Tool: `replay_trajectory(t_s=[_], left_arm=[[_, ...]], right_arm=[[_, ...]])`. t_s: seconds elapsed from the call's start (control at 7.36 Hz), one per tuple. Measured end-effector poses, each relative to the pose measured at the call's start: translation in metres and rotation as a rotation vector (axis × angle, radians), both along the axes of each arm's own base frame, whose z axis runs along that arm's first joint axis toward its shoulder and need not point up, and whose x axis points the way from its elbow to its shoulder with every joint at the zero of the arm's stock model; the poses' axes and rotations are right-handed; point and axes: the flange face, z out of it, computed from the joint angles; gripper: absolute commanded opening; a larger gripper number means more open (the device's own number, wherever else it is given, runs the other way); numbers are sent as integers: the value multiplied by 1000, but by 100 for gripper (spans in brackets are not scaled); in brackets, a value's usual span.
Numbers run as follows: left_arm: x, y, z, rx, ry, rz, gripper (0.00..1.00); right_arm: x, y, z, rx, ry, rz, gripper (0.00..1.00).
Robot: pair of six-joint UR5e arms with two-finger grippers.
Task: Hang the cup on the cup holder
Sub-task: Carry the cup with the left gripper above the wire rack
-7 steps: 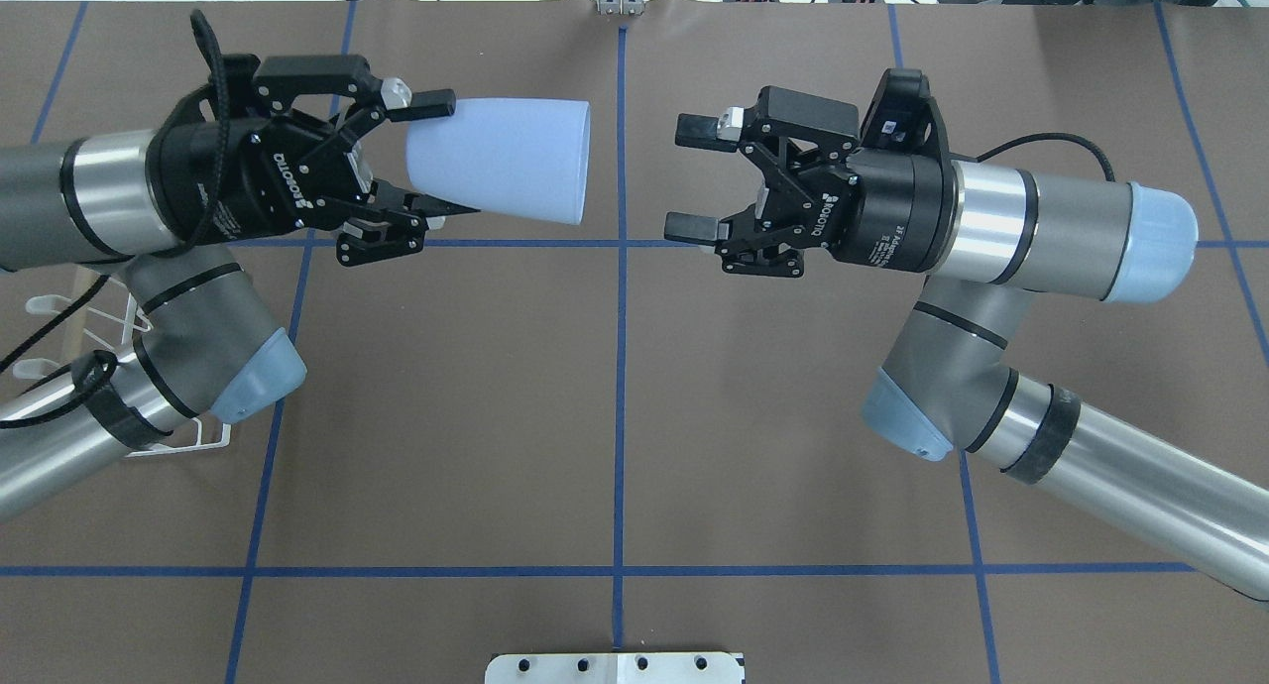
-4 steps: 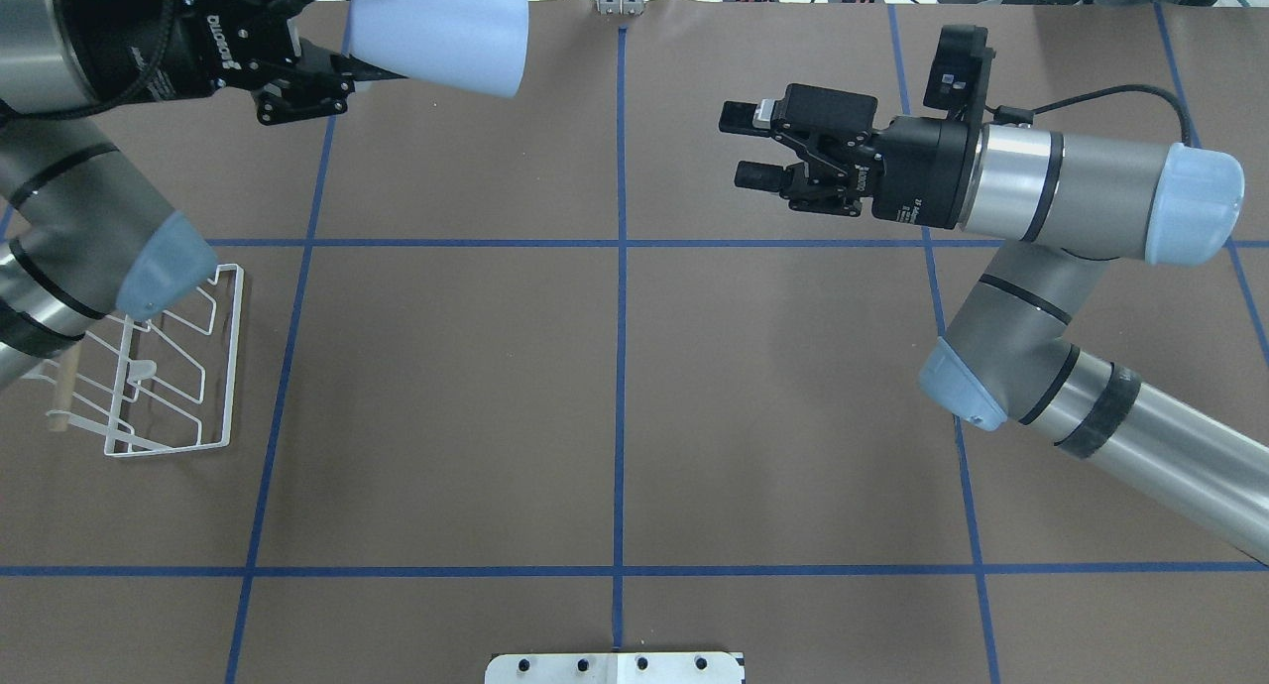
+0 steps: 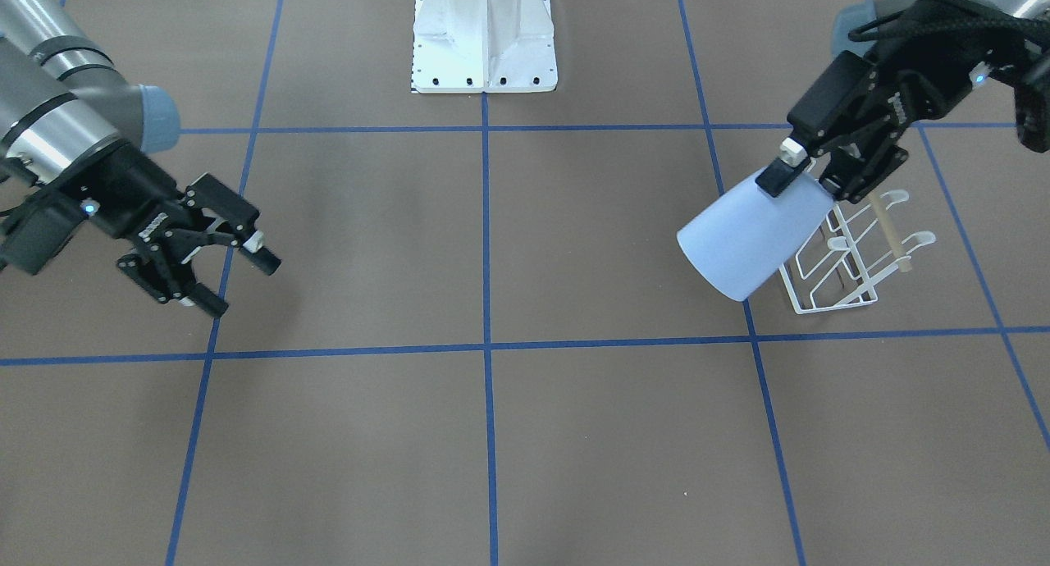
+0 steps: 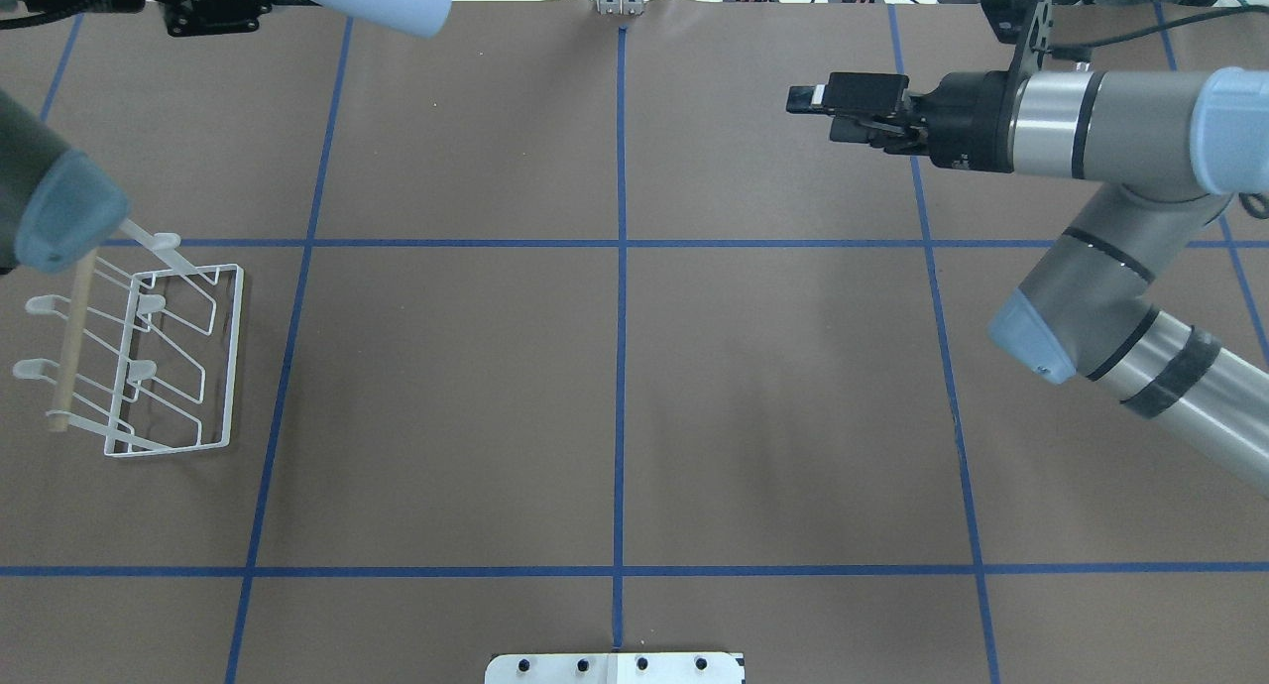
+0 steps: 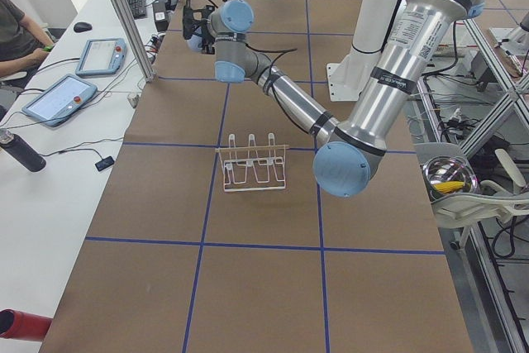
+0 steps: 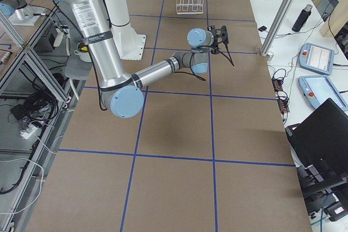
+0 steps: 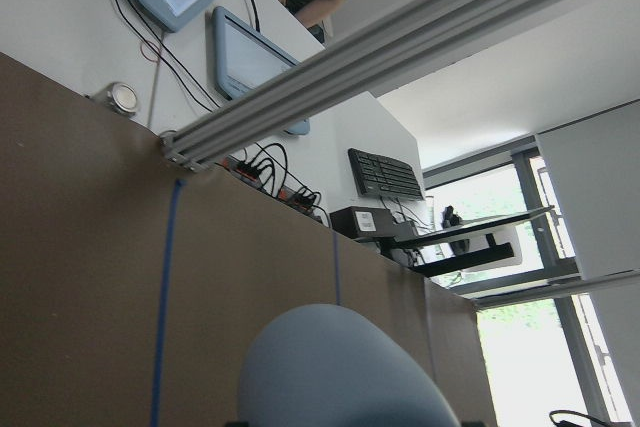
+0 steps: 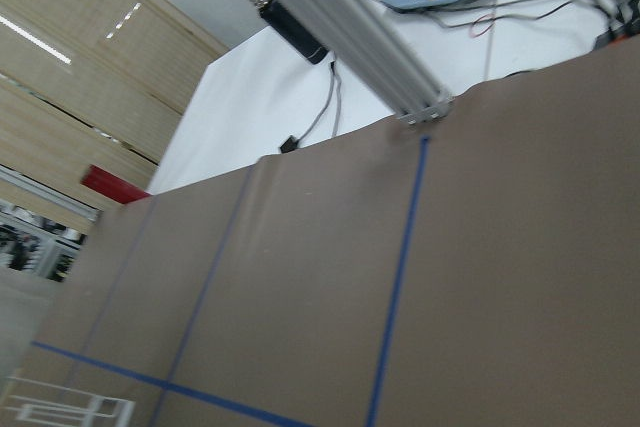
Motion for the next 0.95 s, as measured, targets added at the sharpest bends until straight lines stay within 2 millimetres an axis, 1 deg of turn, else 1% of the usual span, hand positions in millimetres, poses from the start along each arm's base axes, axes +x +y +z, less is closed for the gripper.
replay_trajectory(t_s=[0.14, 0.27, 0.41, 0.54, 0.68, 0.82, 0.95], left_arm=[[-19, -3, 3, -31, -149, 10, 0], [-31, 0, 5, -64, -297, 43, 0], [-39, 7, 10, -97, -432, 92, 0], [-44, 13, 21, -129, -546, 146, 0], [-45, 17, 36, -171, -632, 203, 0], [-43, 16, 56, -220, -694, 265, 0], [-38, 9, 76, -265, -728, 319, 0]], right_arm=[[37, -21, 21, 11, 154, -3, 100], [71, -37, 42, 21, 297, -27, 100], [100, -45, 65, 10, 405, -70, 100], [129, -50, 85, -10, 476, -125, 100], [155, -51, 104, -36, 526, -179, 100], [176, -47, 126, -69, 566, -234, 100], [190, -41, 143, -110, 598, -287, 100]])
